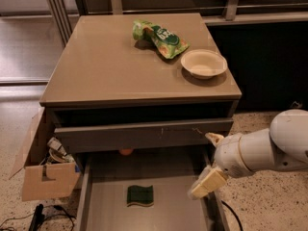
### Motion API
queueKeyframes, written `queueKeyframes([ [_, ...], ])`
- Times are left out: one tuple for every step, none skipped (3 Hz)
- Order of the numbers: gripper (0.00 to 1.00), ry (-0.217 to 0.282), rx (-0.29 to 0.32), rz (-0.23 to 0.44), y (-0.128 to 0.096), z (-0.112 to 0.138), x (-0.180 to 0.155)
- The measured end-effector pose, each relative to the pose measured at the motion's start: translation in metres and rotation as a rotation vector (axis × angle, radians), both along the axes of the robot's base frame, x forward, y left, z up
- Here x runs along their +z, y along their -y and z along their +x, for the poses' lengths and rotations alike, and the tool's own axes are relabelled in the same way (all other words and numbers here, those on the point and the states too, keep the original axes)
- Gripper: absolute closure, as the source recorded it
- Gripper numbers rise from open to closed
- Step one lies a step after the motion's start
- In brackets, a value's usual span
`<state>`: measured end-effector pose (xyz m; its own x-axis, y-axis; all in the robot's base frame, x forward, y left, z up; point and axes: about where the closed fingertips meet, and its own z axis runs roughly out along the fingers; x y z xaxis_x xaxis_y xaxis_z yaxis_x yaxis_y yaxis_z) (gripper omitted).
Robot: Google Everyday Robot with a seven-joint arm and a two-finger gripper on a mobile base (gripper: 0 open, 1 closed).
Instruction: Pick sponge from middle drawer and place on counter
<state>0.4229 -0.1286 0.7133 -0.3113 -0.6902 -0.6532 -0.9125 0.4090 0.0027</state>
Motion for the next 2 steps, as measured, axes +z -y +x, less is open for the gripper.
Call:
queueKeyframes([
  [0.00, 0.036, -0.036, 0.029, -0.0264, 0.0159, -0.0666],
  [0.00, 0.036, -0.036, 0.029, -0.0264, 0.0159, -0.0666],
])
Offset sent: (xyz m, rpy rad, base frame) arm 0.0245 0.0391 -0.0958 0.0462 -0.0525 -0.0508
